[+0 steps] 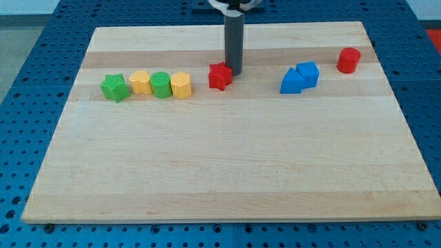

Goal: Push the red circle towards the bottom

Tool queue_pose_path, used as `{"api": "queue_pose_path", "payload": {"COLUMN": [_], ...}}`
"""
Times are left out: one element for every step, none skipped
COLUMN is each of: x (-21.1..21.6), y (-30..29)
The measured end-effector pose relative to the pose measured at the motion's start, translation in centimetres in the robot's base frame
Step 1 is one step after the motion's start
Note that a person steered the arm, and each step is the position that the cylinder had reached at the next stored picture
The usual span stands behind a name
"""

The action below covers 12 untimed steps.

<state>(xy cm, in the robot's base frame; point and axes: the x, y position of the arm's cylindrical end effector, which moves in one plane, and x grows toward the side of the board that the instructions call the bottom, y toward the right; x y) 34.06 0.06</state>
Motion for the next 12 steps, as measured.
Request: {"api": "queue_pose_path", "payload": {"x": [1.1, 1.5, 0.1, -0.9, -3.7, -4.7, -7.6, -8.9, -8.9, -6.7, -6.0, -4.7], "y": [-1.7, 0.4, 8.1, 10.4, 13.0, 16.1, 19.8, 23.1, 24.2, 22.7, 21.5, 20.8]}}
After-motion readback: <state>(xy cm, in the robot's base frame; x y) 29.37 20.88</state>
